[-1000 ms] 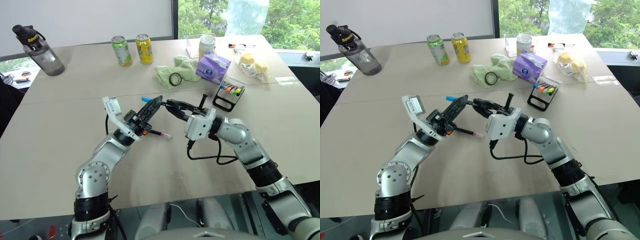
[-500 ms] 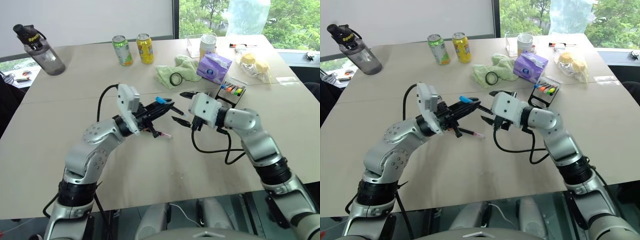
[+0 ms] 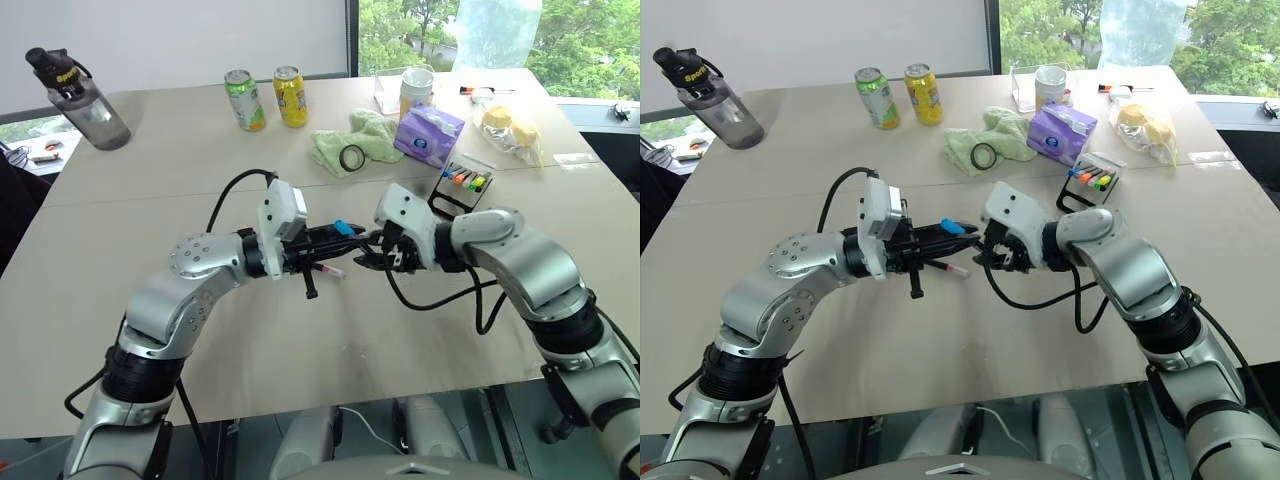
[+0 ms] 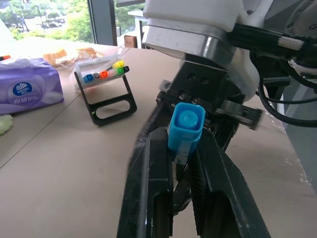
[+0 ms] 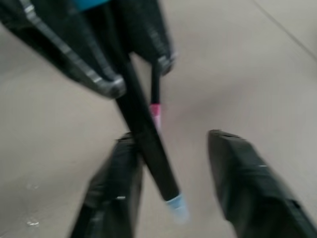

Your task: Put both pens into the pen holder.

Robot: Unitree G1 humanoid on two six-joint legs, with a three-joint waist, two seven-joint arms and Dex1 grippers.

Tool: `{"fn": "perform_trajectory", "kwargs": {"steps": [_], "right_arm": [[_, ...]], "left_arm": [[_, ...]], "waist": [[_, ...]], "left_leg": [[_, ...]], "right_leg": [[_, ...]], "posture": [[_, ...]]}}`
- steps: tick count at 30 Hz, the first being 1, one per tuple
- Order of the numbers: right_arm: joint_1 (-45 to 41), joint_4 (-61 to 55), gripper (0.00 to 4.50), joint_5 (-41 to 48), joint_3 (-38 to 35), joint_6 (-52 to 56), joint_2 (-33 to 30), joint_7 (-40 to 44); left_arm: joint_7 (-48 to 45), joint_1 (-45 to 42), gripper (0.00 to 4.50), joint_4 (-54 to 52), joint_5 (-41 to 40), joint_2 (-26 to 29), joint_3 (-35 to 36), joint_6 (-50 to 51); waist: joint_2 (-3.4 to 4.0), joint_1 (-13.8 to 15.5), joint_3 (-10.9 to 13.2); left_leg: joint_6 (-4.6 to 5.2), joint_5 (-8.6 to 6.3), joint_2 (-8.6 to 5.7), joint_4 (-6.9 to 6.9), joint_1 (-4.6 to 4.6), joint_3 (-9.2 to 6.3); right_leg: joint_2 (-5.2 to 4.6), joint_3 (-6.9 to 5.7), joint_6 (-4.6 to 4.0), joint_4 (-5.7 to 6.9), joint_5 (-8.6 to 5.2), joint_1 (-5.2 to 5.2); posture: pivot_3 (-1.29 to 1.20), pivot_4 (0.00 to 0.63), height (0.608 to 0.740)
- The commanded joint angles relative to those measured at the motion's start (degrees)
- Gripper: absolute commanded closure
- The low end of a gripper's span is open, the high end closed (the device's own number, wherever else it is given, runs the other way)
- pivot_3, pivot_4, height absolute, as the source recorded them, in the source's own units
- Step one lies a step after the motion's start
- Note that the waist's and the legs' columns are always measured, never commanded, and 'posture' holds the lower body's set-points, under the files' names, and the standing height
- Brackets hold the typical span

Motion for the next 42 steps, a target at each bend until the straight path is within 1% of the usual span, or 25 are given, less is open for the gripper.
{"fn": "perform_trajectory", "kwargs": {"steps": [1,2,6,8,9,11,12,13,15,18,20,23,26,28,30,33,38,42], "right_arm": [[-1.9,-2.8,4.27,1.3,-1.4,1.5,-1.8,-1.5],[-2.0,-3.3,4.4,1.8,-1.2,1.9,-2.1,-1.7],[-2.2,-4.1,4.4,2.5,-0.9,1.2,-2.7,-3.0],[-2.2,-3.8,4.4,2.0,-0.7,-0.9,-2.6,-3.9],[-2.2,-3.6,4.4,2.1,-0.8,-1.1,-2.5,-4.4],[-2.2,-3.5,4.4,2.2,-0.9,-1.3,-2.1,-5.8],[-2.0,-3.3,4.4,2.2,-1.2,-1.7,-1.8,-6.6],[-1.7,-2.8,4.4,2.0,-1.7,-2.7,-1.7,-7.3],[-0.1,-1.7,4.4,1.9,-3.9,-8.2,-1.6,-8.0],[2.2,-0.2,4.4,2.2,-7.8,-16.3,-1.8,-8.3],[4.1,2.1,4.4,0.5,-10.1,-24.8,-3.0,-8.6],[5.8,7.5,4.4,-5.8,-10.8,-41.2,-6.0,-9.9],[5.6,13.6,4.4,-8.0,-14.5,-54.4,-4.6,-14.3],[5.6,19.5,4.4,-14.0,-13.9,-68.1,-7.2,-16.4],[6.1,24.9,4.4,-19.0,-13.4,-77.5,-9.8,-18.5],[6.1,31.1,4.4,-19.1,-15.0,-82.7,-9.5,-20.9],[4.8,41.5,4.4,-21.5,-13.5,-91.5,-9.5,-22.0],[2.6,47.3,4.4,-22.6,-13.1,-95.5,-8.7,-22.4]], "left_arm": [[-2.0,0.7,4.5,-2.7,-0.2,1.2,0.8,0.1],[-1.8,0.5,4.5,-2.9,-0.3,1.3,0.8,0.4],[0.2,-0.5,4.5,-3.3,-1.7,0.6,1.4,2.9],[1.4,-0.8,3.52,-3.8,-4.2,0.1,2.5,5.4],[1.7,-0.8,3.28,-4.1,-5.1,-0.1,2.9,6.2],[4.4,-0.9,2.28,-4.4,-6.6,-1.8,5.3,6.4],[5.4,-0.8,1.81,-4.6,-8.8,-2.3,7.1,7.7],[5.8,-0.2,1.26,-5.0,-10.8,-1.9,8.7,9.1],[5.6,1.5,0.49,-5.2,-12.8,0.0,11.5,11.2],[4.8,3.3,0.49,-4.6,-13.0,3.0,14.4,12.1],[5.0,3.7,0.49,-3.8,-13.7,4.2,17.0,12.3],[5.7,3.4,0.49,-3.4,-15.4,4.3,19.4,12.6],[6.0,3.3,0.49,-3.7,-16.2,3.9,19.6,12.8],[6.3,3.5,0.49,-4.3,-16.1,3.6,18.9,12.6],[6.5,3.8,0.49,-4.7,-16.1,3.3,18.4,12.4],[6.7,4.5,0.49,-5.0,-15.7,3.3,18.1,12.2],[6.8,3.6,0.49,-3.4,-13.0,5.5,19.1,11.3],[6.5,4.0,0.49,-3.9,-12.2,7.3,19.7,11.2]], "waist": [[0.0,0.0,0.0],[0.0,0.0,0.0],[0.0,0.1,0.0],[0.0,0.0,0.0],[0.0,0.0,0.0],[0.0,0.0,0.0],[-0.02,0.0,0.0],[-0.02,0.0,0.0],[-0.02,-0.2,0.0],[-0.01,0.0,0.0],[-0.01,0.1,0.0],[-0.01,0.4,0.0],[-0.01,0.1,0.0],[-0.01,-0.1,0.0],[-0.01,-0.1,0.0],[-0.02,-0.1,0.0],[-0.01,-0.2,0.0],[0.0,-0.3,0.0]], "left_leg": [[0.0,0.0,0.0,0.0,-0.02,0.0],[0.0,0.0,0.0,0.0,-0.03,0.0],[0.0,0.0,-0.01,0.03,-0.06,-0.01],[0.0,0.0,-0.01,0.03,-0.06,-0.02],[0.0,0.0,-0.01,0.03,-0.06,-0.02],[0.0,0.0,-0.01,0.03,-0.06,-0.02],[0.0,0.0,0.0,0.03,-0.06,-0.02],[0.0,0.0,-0.01,0.04,-0.07,-0.03],[0.0,0.0,0.0,0.04,-0.06,-0.02],[0.0,0.0,0.0,0.02,-0.06,-0.02],[0.0,0.0,-0.01,0.03,-0.06,-0.01],[0.0,0.0,-0.02,0.04,-0.06,-0.02],[0.0,0.0,-0.03,0.04,-0.06,0.0],[0.0,0.0,-0.02,0.03,-0.05,0.01],[0.0,0.0,-0.02,0.03,-0.04,0.03],[0.0,0.0,-0.02,0.04,-0.03,0.07],[0.0,0.01,0.03,0.0,0.04,0.17],[0.0,0.01,0.03,0.0,0.04,0.2]], "right_leg": [[0.0,0.0,0.0,0.01,0.0,-0.03],[0.0,-0.01,0.0,0.01,0.0,-0.05],[-0.01,-0.03,0.0,0.0,0.0,-0.05],[-0.01,-0.03,0.0,0.01,0.0,-0.06],[0.0,-0.03,0.0,0.02,0.0,-0.06],[0.0,-0.03,0.0,0.02,0.0,-0.06],[-0.01,-0.02,0.0,0.01,0.0,-0.06],[-0.01,-0.04,0.0,0.01,0.0,-0.06],[-0.01,-0.02,0.0,0.02,0.0,-0.07],[0.0,-0.02,0.0,0.03,0.0,-0.07],[0.0,-0.04,0.0,0.02,0.0,-0.06],[-0.02,-0.18,0.01,0.0,0.0,-0.05],[-0.02,-0.26,0.01,0.01,0.0,-0.06],[0.0,-0.24,0.0,0.03,0.0,-0.06],[0.0,-0.24,0.01,0.03,0.0,-0.06],[0.01,-0.21,0.01,0.03,0.0,-0.05],[0.06,-0.08,0.0,0.05,0.0,-0.05],[0.08,-0.03,0.0,0.04,0.0,-0.06]], "posture": [[0.0,0.15,0.74],[0.0,0.15,0.74],[0.0,0.15,0.74],[0.0,0.15,0.74],[0.0,0.15,0.74],[0.0,0.15,0.74],[0.0,0.15,0.74],[0.0,0.15,0.74],[0.0,0.15,0.74],[0.0,0.15,0.74],[0.0,0.15,0.74],[0.0,0.15,0.74],[0.0,0.15,0.74],[0.0,0.15,0.74],[0.0,0.15,0.74],[0.0,0.15,0.74],[0.0,0.15,0.74],[0.0,0.15,0.74]]}}
